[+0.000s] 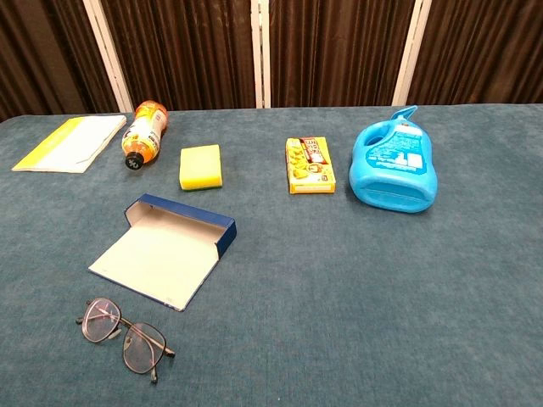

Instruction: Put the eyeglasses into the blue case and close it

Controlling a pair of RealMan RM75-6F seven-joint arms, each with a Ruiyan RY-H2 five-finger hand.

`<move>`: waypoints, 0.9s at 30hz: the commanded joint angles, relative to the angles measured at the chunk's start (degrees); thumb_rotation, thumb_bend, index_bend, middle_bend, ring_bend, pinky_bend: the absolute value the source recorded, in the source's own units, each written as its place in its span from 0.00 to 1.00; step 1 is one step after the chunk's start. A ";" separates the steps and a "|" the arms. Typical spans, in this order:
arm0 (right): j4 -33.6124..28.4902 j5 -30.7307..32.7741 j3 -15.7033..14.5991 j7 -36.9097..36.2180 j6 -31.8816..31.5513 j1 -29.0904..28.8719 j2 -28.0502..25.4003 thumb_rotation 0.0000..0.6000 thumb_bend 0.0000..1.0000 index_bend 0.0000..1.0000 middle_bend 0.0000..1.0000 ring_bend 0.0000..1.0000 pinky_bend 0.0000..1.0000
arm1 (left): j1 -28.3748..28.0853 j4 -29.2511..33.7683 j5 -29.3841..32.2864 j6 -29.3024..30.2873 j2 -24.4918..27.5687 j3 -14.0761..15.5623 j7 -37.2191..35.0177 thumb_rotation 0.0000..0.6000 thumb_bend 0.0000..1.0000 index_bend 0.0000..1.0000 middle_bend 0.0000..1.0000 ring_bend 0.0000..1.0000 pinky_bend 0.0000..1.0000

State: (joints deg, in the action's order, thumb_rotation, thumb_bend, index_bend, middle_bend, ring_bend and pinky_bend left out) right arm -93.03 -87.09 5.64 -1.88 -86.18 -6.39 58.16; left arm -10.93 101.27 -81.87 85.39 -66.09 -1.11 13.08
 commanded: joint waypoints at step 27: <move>0.13 1.51 0.09 -1.60 1.30 0.11 -0.74 1.00 0.00 0.00 0.00 0.00 0.00 | -13.20 0.02 0.64 -27.13 -16.38 3.06 18.99 1.00 0.43 0.45 0.00 0.00 0.00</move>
State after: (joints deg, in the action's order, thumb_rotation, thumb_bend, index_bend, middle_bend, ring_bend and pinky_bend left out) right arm -92.93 -85.62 5.71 -3.42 -84.88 -6.30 57.46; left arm -23.27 102.30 -82.95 59.41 -80.34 1.95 29.61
